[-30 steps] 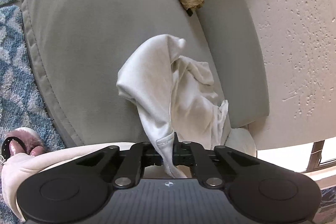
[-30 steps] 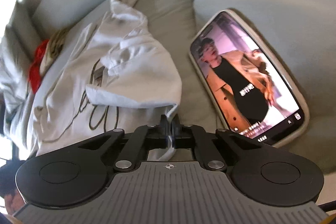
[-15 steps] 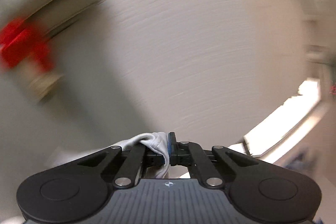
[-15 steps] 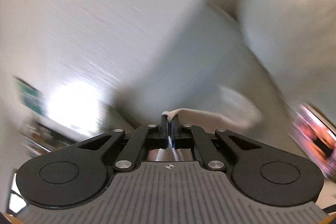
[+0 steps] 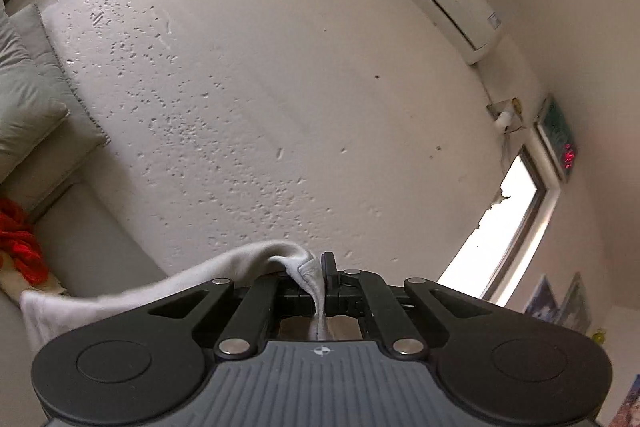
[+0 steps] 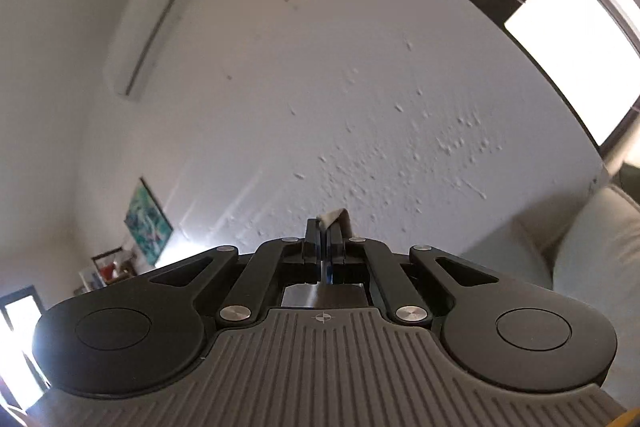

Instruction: Fold clothes

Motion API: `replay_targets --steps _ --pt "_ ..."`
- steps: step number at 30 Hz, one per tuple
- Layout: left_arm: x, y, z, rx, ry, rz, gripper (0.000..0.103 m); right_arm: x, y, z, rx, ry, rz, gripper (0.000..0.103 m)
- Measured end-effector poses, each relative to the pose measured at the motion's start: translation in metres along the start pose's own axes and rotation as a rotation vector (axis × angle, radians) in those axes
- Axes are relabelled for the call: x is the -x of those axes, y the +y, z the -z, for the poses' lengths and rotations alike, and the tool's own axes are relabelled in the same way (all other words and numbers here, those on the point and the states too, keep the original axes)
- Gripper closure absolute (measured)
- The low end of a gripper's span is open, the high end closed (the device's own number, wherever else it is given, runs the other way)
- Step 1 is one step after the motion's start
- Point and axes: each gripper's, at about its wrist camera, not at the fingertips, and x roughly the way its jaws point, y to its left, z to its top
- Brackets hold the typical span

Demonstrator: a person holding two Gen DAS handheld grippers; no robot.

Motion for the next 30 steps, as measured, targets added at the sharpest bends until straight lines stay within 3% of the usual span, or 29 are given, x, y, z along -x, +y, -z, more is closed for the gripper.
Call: replay_targets --steps 5,8,11,15,17,19,23,26,30 --pt "-0.001 -0.005 0.002 -0.041 0.026 -0.013 0.103 -0.002 0.005 0.002 0.019 0.011 0.008 0.101" --pt "-0.038 0.018 0.009 -0.061 0.096 -0.120 0.103 -0.014 0.004 0.006 0.027 0.024 0.033 0.101" --pt "-0.100 0.071 0.022 -0.015 0.230 -0.267 0.103 -0.070 -0.022 0.026 -0.002 0.144 0.126 0.101" --pt "-0.193 0.150 0.039 0.088 0.388 -0.428 0.103 -0.186 -0.085 0.078 -0.048 0.341 0.295 0.101" --pt "-0.223 0.158 0.031 0.097 0.362 -0.414 0.103 -0.230 -0.091 0.086 -0.012 0.330 0.332 0.101" --pt "-0.234 0.143 0.013 0.030 0.276 -0.336 0.103 -0.272 -0.094 0.091 0.029 0.308 0.364 0.101" --pt "-0.228 0.126 0.000 -0.047 0.194 -0.259 0.103 -0.284 -0.077 0.072 0.098 0.176 0.304 0.101" --pt "-0.217 0.142 0.021 -0.074 0.203 -0.256 0.103 -0.272 -0.082 0.072 0.115 0.152 0.301 0.101" --pt "-0.205 0.188 0.076 -0.043 0.293 -0.325 0.103 -0.262 -0.123 0.112 0.074 0.256 0.367 0.101"
